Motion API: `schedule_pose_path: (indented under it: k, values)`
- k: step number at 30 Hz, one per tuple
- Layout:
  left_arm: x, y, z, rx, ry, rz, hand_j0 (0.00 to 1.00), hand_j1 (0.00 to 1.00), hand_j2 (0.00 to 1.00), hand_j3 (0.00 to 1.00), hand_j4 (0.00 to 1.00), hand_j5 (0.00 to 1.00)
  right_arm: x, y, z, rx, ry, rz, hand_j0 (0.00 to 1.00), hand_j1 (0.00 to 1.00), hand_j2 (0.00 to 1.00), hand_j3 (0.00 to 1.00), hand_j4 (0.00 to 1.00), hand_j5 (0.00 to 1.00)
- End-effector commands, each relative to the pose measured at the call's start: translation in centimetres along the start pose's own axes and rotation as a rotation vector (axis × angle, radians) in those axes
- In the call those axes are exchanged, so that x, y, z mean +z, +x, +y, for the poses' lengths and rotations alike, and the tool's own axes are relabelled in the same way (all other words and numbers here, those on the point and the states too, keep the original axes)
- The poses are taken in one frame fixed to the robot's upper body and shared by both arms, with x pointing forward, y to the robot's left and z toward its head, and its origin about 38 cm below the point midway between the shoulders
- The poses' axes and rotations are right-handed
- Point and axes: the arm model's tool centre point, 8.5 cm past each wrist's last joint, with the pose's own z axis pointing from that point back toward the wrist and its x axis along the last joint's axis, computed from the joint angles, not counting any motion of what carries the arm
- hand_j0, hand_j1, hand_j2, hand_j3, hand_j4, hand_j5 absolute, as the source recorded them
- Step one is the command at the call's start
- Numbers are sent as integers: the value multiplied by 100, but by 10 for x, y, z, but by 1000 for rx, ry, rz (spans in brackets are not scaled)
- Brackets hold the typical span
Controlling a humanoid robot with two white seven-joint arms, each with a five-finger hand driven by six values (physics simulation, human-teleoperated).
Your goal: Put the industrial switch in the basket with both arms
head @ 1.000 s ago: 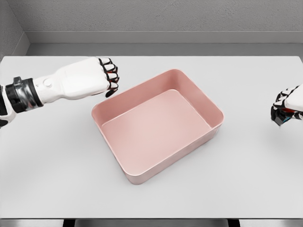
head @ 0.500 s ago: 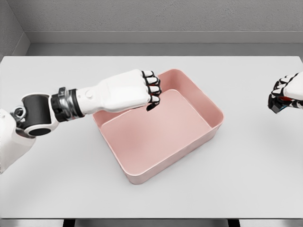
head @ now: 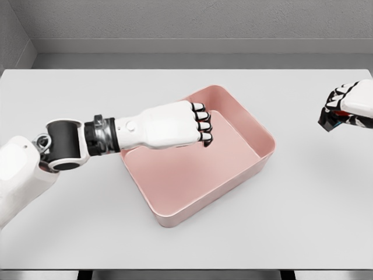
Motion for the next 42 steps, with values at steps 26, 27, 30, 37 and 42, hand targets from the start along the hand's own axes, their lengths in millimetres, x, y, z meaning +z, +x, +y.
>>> schedule_pose_path:
  k: [26, 27, 30, 37, 42]
  values:
    - [95, -53, 28, -21, -99, 143, 100, 100, 100, 100, 100, 100, -49, 23, -23, 24, -60, -125, 48, 48, 48, 48, 48, 48]
    - [104, -56, 30, -20, -105, 159, 100, 100, 100, 100, 100, 100, -49, 23, -23, 23, -61, -126, 48, 48, 48, 48, 48, 48]
    - [125, -62, 34, -18, -124, 195, 100, 100, 100, 100, 100, 100, -50, 23, -23, 24, -63, -127, 48, 48, 48, 48, 48, 48]
    - [166, -65, 28, 67, -85, 300, 100, 100, 100, 100, 100, 100, -72, 38, -37, 47, -86, -192, 48, 48, 48, 48, 48, 48]
    - [187, -61, 19, 96, -82, 354, 100, 100, 100, 100, 100, 100, -113, 70, -46, 71, -82, -321, 48, 48, 48, 48, 48, 48]
